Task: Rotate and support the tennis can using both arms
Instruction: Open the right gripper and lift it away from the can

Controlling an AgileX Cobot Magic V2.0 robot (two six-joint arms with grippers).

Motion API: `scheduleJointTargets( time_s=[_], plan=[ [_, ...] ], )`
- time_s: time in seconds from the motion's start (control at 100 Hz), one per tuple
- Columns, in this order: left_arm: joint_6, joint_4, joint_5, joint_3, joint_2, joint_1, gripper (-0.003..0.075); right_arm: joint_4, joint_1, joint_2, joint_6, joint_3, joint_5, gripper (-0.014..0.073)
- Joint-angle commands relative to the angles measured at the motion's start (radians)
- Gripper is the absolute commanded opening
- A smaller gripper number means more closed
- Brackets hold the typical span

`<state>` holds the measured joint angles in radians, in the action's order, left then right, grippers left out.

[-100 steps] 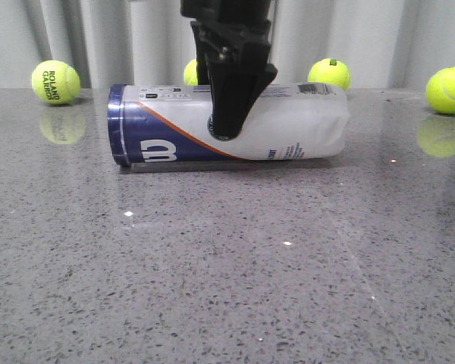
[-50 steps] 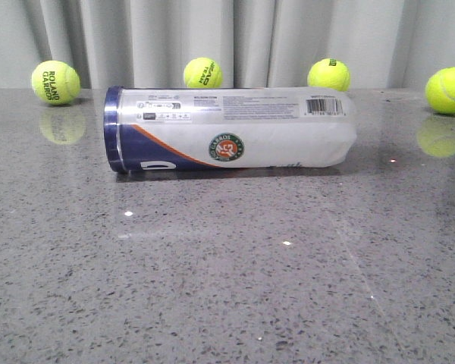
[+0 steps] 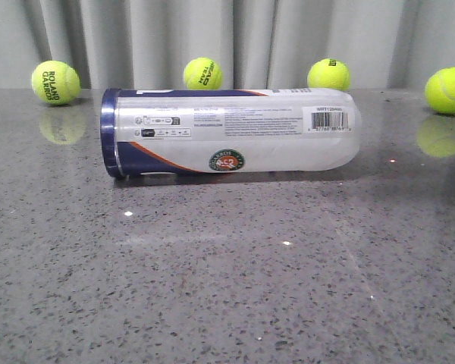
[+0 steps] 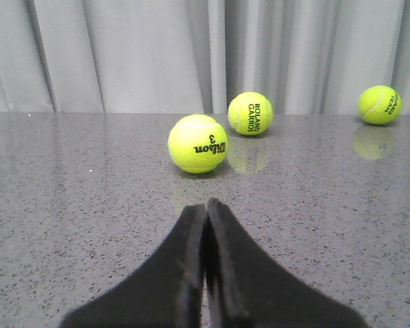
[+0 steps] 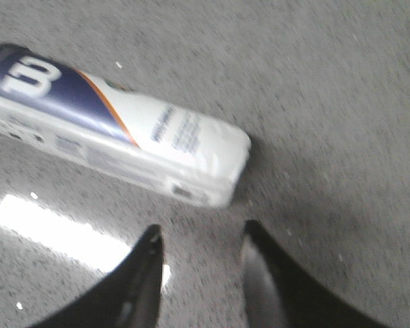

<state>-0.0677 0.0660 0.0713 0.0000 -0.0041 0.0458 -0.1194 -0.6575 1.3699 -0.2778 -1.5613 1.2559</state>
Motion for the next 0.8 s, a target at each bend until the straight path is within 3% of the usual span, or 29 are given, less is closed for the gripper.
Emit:
scheduleJointTargets(
  time_s=[0.0,0.16,0.28,0.79],
  plan=[
    [0.01,0.0,-0.079,0.044,-0.032,0.003,-0.002,-0.044,0.003,-0.097,-0.044,0.056,-0.012,0.0162],
    [0.01,0.0,-0.079,0.044,-0.032,0.003,-0.002,-0.044,0.003,-0.23,-0.068,0.225,-0.133,0.004],
    [0.01,0.0,-0.079,0.044,-0.032,0.003,-0.002,-0.044,0.003,-0.335,-0.071,0.351,-0.222,-0.0006],
    [0.01,-0.002,-0.11,0.038,-0.032,0.003,-0.002,-0.044,0.003,-0.899,-0.071,0.898,-0.579,-0.0009]
  ],
)
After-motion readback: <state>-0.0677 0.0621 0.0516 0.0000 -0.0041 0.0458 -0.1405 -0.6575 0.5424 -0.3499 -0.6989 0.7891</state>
